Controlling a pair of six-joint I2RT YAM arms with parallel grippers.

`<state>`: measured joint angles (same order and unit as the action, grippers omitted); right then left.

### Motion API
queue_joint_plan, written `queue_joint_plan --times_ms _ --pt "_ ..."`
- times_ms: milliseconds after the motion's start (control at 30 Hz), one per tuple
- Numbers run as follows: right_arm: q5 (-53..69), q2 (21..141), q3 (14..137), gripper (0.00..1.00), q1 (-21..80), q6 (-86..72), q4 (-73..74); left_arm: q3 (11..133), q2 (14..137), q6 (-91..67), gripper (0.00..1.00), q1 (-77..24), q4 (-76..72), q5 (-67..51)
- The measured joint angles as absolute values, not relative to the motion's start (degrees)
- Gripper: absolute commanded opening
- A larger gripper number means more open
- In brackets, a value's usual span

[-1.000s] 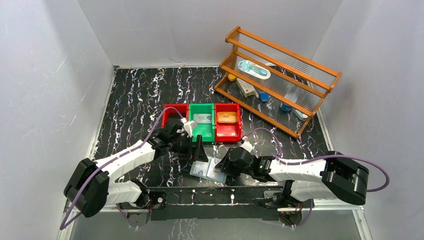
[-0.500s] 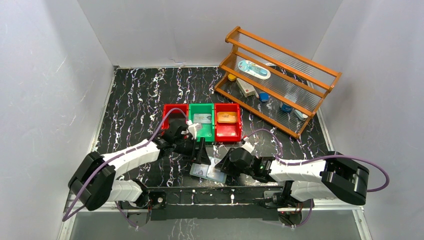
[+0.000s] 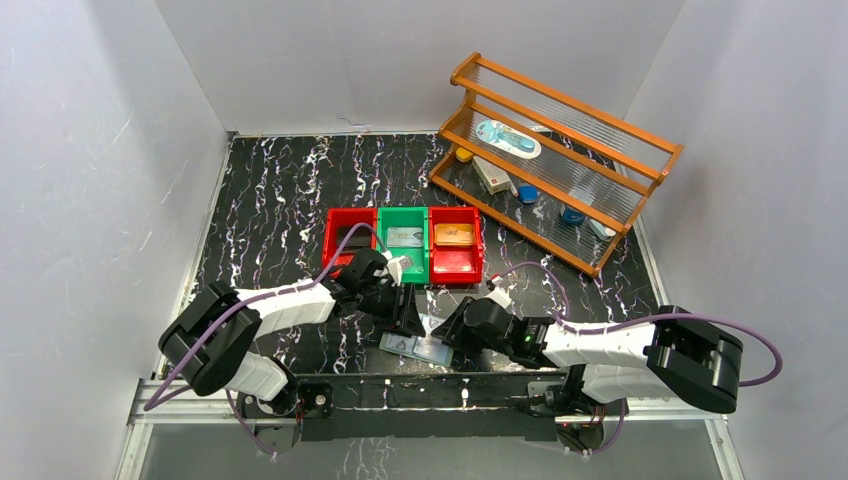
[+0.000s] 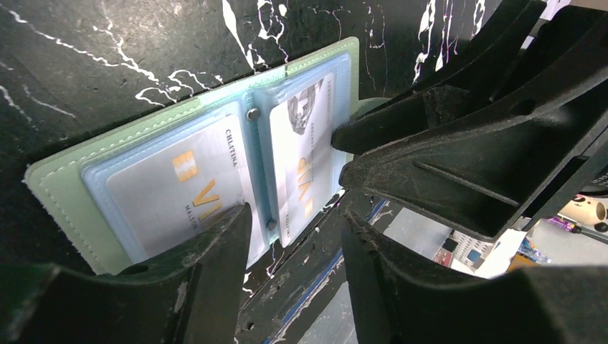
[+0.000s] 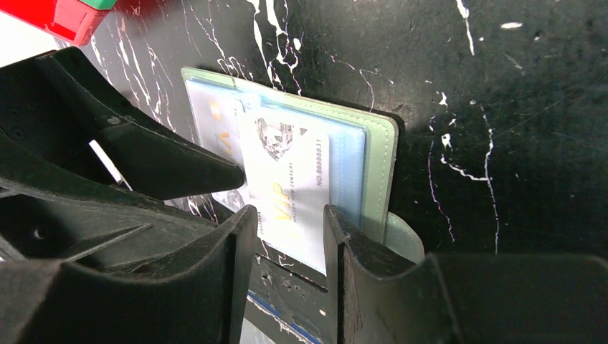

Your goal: Take the credit cards out of the card holder

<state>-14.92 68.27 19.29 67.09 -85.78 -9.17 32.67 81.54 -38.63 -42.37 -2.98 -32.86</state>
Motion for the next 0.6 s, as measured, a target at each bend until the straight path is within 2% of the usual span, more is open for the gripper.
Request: queue_joint_plan --times_ms 433,600 --pt "-15.0 67.9 18.8 0.49 67.1 -86.7 -9.5 31.4 83.1 -40.1 0.31 -44.6 -7.7 -33.5" --pt "-15.0 68.0 18.8 0.49 67.1 -86.8 -9.6 31.3 83.9 -40.5 0.21 -45.0 -7.8 -33.5"
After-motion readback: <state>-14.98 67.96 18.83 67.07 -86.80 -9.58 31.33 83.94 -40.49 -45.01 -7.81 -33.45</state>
